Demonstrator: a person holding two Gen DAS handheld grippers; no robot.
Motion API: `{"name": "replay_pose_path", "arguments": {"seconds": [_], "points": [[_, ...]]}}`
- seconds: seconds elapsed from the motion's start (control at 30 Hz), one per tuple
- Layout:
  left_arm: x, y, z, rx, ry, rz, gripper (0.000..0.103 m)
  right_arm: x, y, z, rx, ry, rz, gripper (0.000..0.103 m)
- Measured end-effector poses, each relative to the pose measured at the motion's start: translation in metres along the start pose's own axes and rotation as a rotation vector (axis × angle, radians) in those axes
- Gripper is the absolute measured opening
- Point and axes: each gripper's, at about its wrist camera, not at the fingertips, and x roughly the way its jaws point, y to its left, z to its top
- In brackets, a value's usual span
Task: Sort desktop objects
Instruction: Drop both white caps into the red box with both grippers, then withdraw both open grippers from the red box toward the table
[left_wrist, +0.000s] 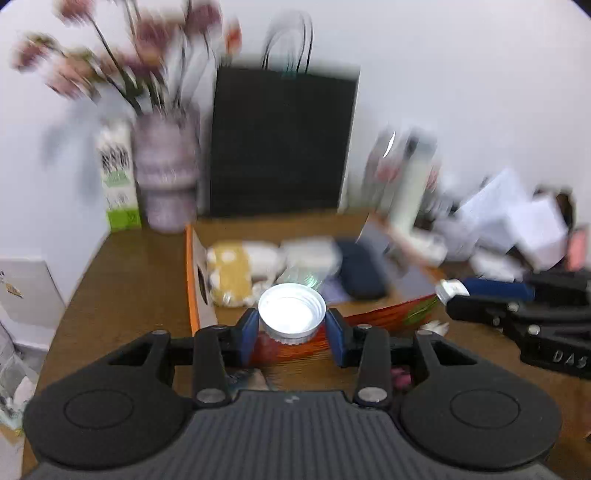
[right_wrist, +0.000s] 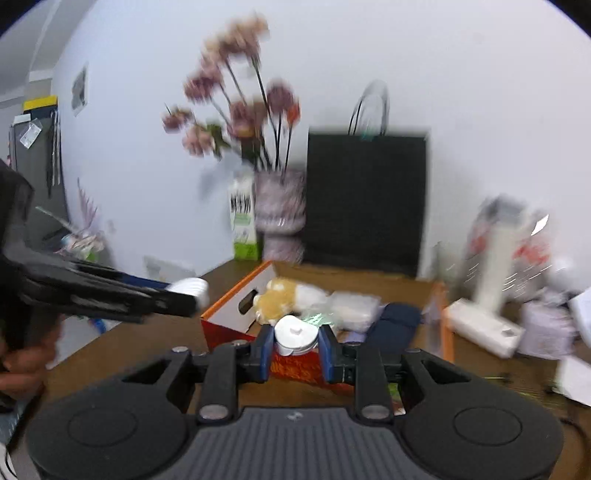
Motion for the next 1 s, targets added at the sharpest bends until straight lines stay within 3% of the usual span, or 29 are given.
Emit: {"name": "replay_pose_path", "arguments": {"seconds": [0.07,0.13,0.3,0.4,0.47,0.6,0.7,0.77,0.87,0.93,1.0], "points": [[0.049,0.008,0.016,-0.017,0.099,0.011,0.040,0.053,-0.017,0.021,0.025,0.098,0.006,0.024],[0.090,0.011,0.026,0.000,0.159,0.028,0.040,0.105,-0.032,0.037,0.032,0.189,-0.045,0.024],[0.153,0.022,0.037,-0.040,0.293,0.012,0.040,0.196,-0.063,0.042,0.081,0.348,-0.115,0.025],[0.159,0.024,0.038,-0.055,0.274,0.028,0.042,0.221,-0.073,0.035,0.105,0.404,-0.146,0.027],[0.157,0.023,0.042,-0.055,0.244,0.025,0.054,0.225,-0.076,0.032,0.113,0.418,-0.149,0.049],[0.150,0.017,0.045,-0.037,0.245,0.008,0.062,0.206,-0.082,0.039,0.172,0.350,-0.120,0.054],[0.142,0.012,0.049,-0.024,0.240,0.035,0.071,0.189,-0.082,0.046,0.166,0.327,-0.138,0.058],[0.135,0.010,0.053,-0.036,0.254,0.043,0.084,0.176,-0.080,0.049,0.159,0.323,-0.148,0.058],[0.117,0.008,0.055,-0.053,0.237,0.074,0.089,0.159,-0.081,0.053,0.154,0.314,-0.162,0.063],[0.098,0.007,0.047,-0.068,0.204,0.126,0.094,0.142,-0.081,0.049,0.158,0.290,-0.182,0.064],[0.069,0.006,0.027,-0.102,0.104,0.165,0.099,0.115,-0.077,0.036,0.172,0.232,-0.191,0.065]]}}
